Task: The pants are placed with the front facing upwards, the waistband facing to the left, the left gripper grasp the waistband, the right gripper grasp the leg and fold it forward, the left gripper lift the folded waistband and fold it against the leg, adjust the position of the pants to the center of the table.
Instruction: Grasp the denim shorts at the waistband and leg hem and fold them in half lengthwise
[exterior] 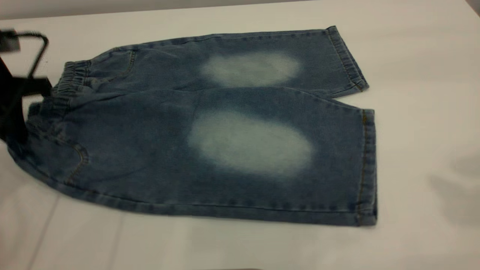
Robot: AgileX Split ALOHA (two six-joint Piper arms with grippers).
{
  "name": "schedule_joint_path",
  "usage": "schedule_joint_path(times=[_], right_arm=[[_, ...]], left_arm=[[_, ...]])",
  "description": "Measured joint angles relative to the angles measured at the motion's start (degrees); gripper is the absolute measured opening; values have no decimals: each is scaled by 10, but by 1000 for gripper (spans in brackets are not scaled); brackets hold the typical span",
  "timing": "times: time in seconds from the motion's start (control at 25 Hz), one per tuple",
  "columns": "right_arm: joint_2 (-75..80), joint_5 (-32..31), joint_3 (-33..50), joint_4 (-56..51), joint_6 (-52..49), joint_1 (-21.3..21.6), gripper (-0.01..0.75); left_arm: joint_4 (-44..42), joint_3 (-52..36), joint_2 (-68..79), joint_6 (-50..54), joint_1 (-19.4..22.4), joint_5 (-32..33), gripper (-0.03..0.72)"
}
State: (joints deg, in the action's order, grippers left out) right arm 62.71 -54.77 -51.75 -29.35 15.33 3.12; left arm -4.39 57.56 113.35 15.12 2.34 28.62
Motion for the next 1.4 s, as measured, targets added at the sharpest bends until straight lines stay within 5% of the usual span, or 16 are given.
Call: schedule_joint_path(times=[0.36, 1.0, 1.4], right_arm=[[154, 2, -1, -5, 30, -11, 549], [372, 43, -1, 85, -9, -331, 524], [468, 155, -2, 93, -32, -368, 500]], left_arm=[[12, 43, -30, -49, 0, 73, 60], [89, 58, -30, -151, 0, 83, 60], [89, 58, -30, -151, 0, 82, 60]])
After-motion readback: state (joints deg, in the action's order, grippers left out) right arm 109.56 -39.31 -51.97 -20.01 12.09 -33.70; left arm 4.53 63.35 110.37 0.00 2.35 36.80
